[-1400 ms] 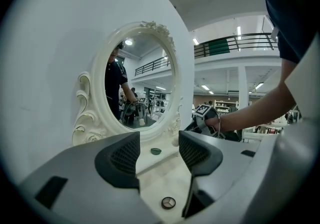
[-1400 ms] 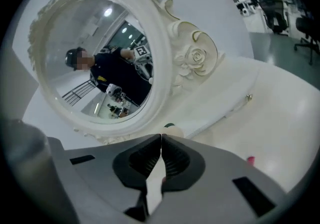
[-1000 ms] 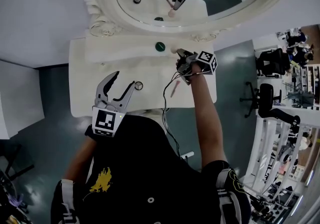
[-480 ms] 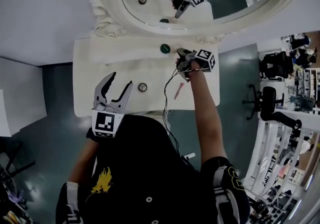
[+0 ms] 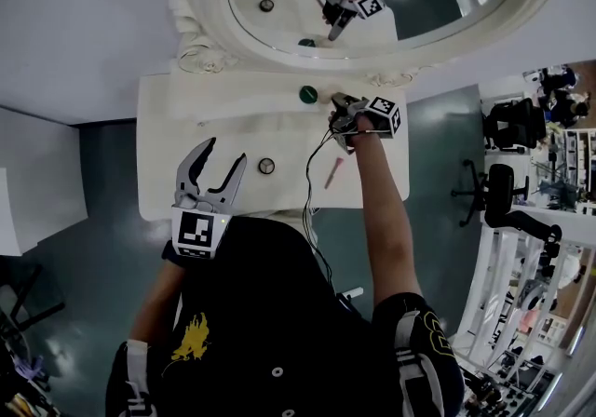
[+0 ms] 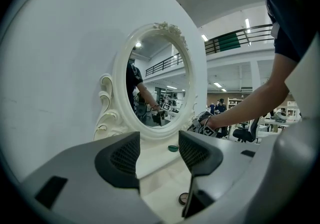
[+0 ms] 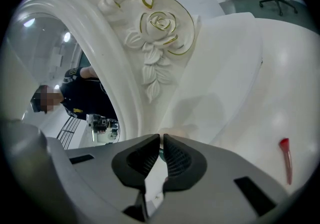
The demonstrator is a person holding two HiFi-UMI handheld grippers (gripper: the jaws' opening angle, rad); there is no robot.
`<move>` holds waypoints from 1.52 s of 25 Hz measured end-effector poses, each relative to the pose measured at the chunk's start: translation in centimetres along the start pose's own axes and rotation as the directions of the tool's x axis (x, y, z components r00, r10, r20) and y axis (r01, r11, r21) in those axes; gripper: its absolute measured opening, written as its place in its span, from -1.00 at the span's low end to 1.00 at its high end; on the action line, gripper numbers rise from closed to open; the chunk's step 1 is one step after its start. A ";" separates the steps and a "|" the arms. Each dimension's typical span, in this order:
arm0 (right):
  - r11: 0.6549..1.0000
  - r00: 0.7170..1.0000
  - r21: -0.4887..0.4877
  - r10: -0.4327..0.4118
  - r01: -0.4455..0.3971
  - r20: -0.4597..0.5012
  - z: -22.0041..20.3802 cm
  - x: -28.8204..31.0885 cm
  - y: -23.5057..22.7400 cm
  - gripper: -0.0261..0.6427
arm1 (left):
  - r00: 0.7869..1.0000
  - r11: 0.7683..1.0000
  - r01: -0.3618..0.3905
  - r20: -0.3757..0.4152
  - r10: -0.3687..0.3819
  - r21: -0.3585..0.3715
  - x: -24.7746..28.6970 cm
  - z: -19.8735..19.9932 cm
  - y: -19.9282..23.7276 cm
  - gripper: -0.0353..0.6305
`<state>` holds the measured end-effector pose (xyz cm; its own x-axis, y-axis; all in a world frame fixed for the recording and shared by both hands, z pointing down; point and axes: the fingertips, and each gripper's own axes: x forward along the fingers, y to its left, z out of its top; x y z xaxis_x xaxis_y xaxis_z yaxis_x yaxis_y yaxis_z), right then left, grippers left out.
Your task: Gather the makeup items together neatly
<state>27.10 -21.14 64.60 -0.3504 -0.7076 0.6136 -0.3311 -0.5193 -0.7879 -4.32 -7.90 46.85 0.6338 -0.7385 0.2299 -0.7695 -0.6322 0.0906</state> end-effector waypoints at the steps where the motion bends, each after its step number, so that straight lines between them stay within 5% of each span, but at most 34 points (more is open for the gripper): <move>1: 1.000 1.000 0.002 0.001 -0.001 0.003 0.1 0.0 0.0 -0.81 | 1.000 1.000 0.000 0.000 0.000 0.002 0.0 0.0 0.0 -0.14; 20: 0.998 0.998 0.028 0.055 -0.056 0.013 -0.1 -1.4 0.6 -0.55 | 1.000 1.000 -0.006 0.011 0.006 -0.007 -0.7 -0.3 -0.1 -0.14; 27: 0.984 0.995 -0.151 0.100 -0.097 0.017 -1.8 -3.4 2.8 -0.47 | 1.000 1.000 -0.009 0.016 0.009 0.009 -0.8 0.1 -0.9 -0.14; 33: 0.936 0.978 -0.317 0.191 -0.156 0.081 -4.6 -6.2 3.7 -0.41 | 1.000 1.000 0.002 0.007 -0.002 0.010 -0.9 -0.1 -1.5 -0.14; 38: 0.797 0.975 -0.594 0.200 -0.107 0.093 -7.7 -7.2 4.8 -0.33 | 1.000 1.000 0.015 -0.001 -0.015 0.024 -1.0 -0.2 -2.0 -0.14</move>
<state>21.31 -14.82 56.80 -0.3265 -0.8384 0.4364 -0.7471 -0.0540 -0.6626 -3.40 -5.83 46.65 0.6449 -0.7290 0.2296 -0.7581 -0.6483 0.0708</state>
